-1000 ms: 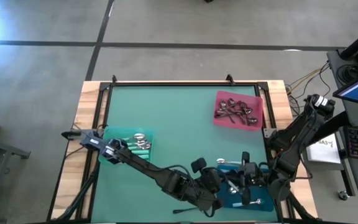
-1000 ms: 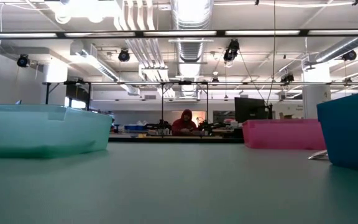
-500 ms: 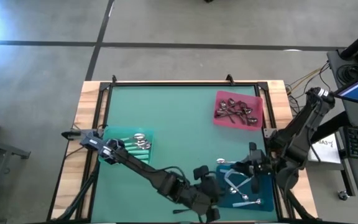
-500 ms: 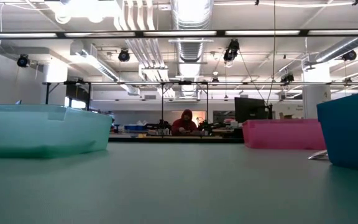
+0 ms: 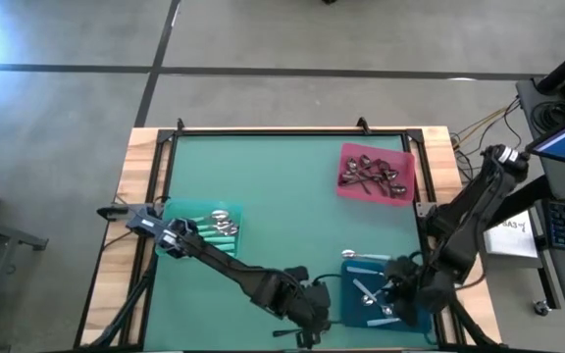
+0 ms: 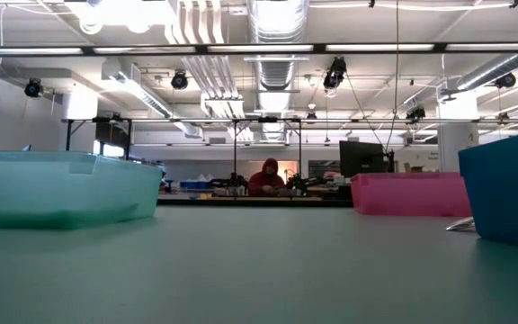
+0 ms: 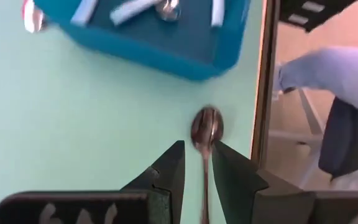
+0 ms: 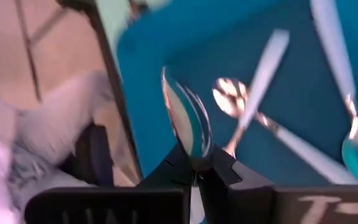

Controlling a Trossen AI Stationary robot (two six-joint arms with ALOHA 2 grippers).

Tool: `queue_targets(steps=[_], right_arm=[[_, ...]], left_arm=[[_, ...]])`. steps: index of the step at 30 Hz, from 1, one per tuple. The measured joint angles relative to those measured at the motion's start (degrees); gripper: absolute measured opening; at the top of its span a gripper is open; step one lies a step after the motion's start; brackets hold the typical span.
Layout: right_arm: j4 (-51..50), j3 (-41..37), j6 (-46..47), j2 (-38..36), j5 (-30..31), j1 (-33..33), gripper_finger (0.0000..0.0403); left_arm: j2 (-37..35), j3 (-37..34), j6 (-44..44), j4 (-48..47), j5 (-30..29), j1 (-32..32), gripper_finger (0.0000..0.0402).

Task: Sort silverware by color (type)
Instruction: Put the blue spoon into the blue bin, then put the black spoon into the red bin

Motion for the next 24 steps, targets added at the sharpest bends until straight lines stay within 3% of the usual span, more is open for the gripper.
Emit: queue_targets(steps=[5,10,18,24], right_arm=[[-1.59,0.0,0.94,5.01,-8.44,-0.02,0.0012],[-1.24,0.0,0.52,8.06,-13.32,0.13,0.0042],[-1.22,0.0,-1.37,8.59,-14.35,0.13,0.012],[-1.23,0.0,-1.4,8.5,-14.37,0.13,0.0147]], left_arm=[[0.0,-2.11,-2.81,-0.99,2.66,-0.68,0.0064],[0.0,-6.82,-7.09,-0.05,3.22,-1.47,0.0064],[0.56,-11.31,-9.57,7.79,4.55,-3.38,0.0064],[1.03,-13.74,-10.62,10.18,4.76,-4.44,0.0065]])
